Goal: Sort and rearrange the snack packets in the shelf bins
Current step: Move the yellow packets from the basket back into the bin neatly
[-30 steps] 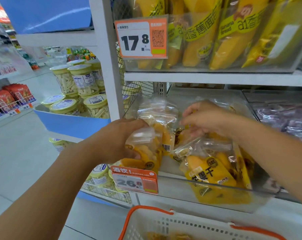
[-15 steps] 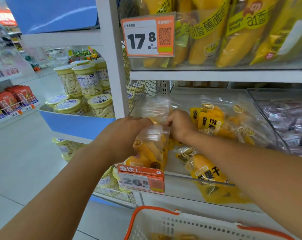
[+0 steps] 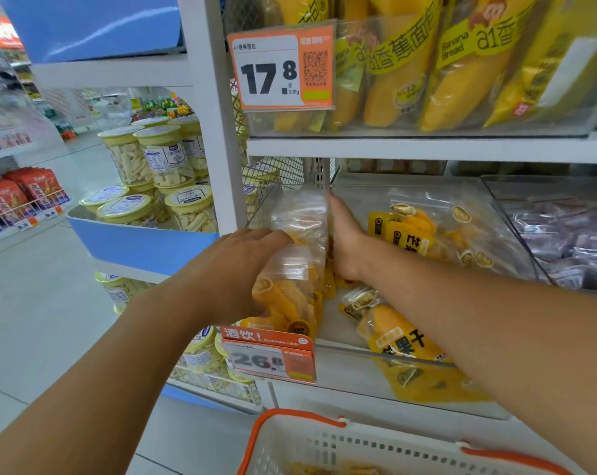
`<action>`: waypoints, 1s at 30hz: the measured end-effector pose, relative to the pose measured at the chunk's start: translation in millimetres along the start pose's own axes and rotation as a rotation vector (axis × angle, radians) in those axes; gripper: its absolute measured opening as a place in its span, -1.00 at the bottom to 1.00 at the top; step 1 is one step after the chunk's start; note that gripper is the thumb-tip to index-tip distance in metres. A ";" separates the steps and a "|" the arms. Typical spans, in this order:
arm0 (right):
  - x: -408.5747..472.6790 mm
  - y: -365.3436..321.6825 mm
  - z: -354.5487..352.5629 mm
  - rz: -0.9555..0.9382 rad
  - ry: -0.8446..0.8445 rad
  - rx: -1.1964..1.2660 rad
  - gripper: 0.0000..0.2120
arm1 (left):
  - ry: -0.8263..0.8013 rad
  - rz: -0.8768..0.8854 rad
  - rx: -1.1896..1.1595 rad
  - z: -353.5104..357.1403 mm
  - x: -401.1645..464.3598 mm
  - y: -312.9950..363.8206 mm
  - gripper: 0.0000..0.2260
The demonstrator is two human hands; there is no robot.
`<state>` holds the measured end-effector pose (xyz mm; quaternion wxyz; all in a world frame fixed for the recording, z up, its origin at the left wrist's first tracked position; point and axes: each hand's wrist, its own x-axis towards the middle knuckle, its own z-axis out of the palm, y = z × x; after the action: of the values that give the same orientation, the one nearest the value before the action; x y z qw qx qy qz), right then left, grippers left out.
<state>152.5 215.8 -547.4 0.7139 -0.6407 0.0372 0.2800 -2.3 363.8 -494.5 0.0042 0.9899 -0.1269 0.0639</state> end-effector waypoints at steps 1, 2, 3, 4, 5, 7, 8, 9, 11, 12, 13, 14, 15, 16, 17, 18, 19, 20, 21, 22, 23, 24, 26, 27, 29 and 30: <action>-4.1 0.8 6.5 -0.053 -0.038 -0.096 0.05 | 0.005 0.005 0.002 0.8 -0.2 -0.4 -0.16; -4.8 1.6 8.8 -0.126 -0.049 -0.180 0.06 | 0.008 0.010 0.002 1.6 -0.1 -0.5 -0.16; -4.9 0.3 7.9 -0.163 -0.057 -0.212 0.06 | 0.016 0.015 0.000 2.4 -0.3 -0.4 -0.16; -3.2 -0.2 5.7 -0.168 -0.068 -0.233 0.10 | 0.021 0.018 0.001 2.8 -0.2 -0.7 -0.15; -2.8 0.3 0.1 -0.139 -0.100 -0.194 0.16 | 0.020 0.018 0.003 2.9 -0.1 -0.8 -0.15; 1.5 2.5 -10.6 -0.063 -0.202 -0.130 0.10 | 0.014 0.012 -0.002 2.6 0.3 -0.6 -0.15; 1.1 2.7 -15.0 -0.037 -0.234 -0.122 0.04 | 0.014 0.010 -0.007 2.5 0.6 -0.7 -0.15; 1.8 2.5 -18.6 -0.016 -0.234 -0.128 0.01 | 0.013 0.009 -0.010 2.4 1.1 -0.4 -0.16; -1.0 -0.3 -21.0 -0.010 -0.197 -0.163 0.05 | 0.018 0.007 -0.014 3.1 2.0 0.3 -0.15; -3.3 -1.9 -21.2 -0.011 -0.168 -0.163 0.05 | 0.022 0.006 -0.014 3.7 2.3 0.5 -0.15; -6.6 -4.3 -20.7 -0.014 -0.140 -0.151 0.04 | 0.026 0.003 -0.011 4.5 2.3 0.8 -0.14; -7.9 -5.6 -21.8 -0.009 -0.117 -0.144 0.02 | 0.032 0.001 -0.006 5.2 2.1 0.9 -0.13; -10.8 -6.4 -22.8 -0.002 -0.101 -0.136 0.01 | 0.038 0.001 0.000 6.1 1.7 0.8 -0.13; -14.0 -6.9 -24.2 0.004 -0.092 -0.131 0.02 | 0.044 0.001 0.003 6.7 1.2 0.7 -0.13; -16.6 -7.4 -25.7 0.001 -0.075 -0.114 0.03 | 0.050 0.000 0.001 7.2 0.7 0.7 -0.13; -16.1 -7.9 -28.4 -0.001 -0.054 -0.097 0.03 | 0.054 0.000 -0.003 7.4 0.6 0.7 -0.13; -15.8 -9.0 -30.6 0.003 -0.019 -0.075 0.03 | 0.056 -0.001 -0.006 7.5 0.4 0.7 -0.13; -15.1 -10.5 -32.8 -0.001 0.017 -0.062 0.02 | 0.056 -0.003 -0.009 7.5 0.0 0.7 -0.13; -16.5 -12.8 -34.3 -0.017 0.053 -0.066 0.01 | 0.056 -0.004 -0.010 7.4 -0.2 0.7 -0.12; -18.7 -14.8 -35.9 -0.040 0.088 -0.102 -0.01 | 0.057 -0.006 -0.013 7.4 -0.4 0.4 -0.12; -23.7 -16.5 -35.9 -0.063 0.109 -0.166 -0.03 | 0.058 -0.008 -0.018 7.5 -0.3 0.1 -0.12; -30.3 -17.3 -34.7 -0.078 0.107 -0.245 -0.04 | 0.060 -0.010 -0.023 7.3 -0.1 -0.4 -0.12; -43.6 -15.3 -29.9 -0.087 0.055 -0.374 -0.06 | 0.063 -0.015 -0.030 7.4 0.6 -1.0 -0.12; -49.0 -12.8 -26.8 -0.086 0.032 -0.412 -0.09 | 0.068 -0.019 -0.027 7.5 1.1 -1.1 -0.12; -54.4 -5.3 -22.5 -0.086 -0.024 -0.372 -0.13 | 0.073 -0.026 -0.016 7.6 2.4 -0.6 -0.11; -52.9 -0.1 -20.7 -0.070 -0.077 -0.287 -0.13 | 0.071 -0.031 -0.013 7.9 2.7 0.0 -0.11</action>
<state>114.4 177.8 -529.2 0.6253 -0.7258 -0.0530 0.2816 1.3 363.0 -502.0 0.0160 0.9888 -0.1117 0.0979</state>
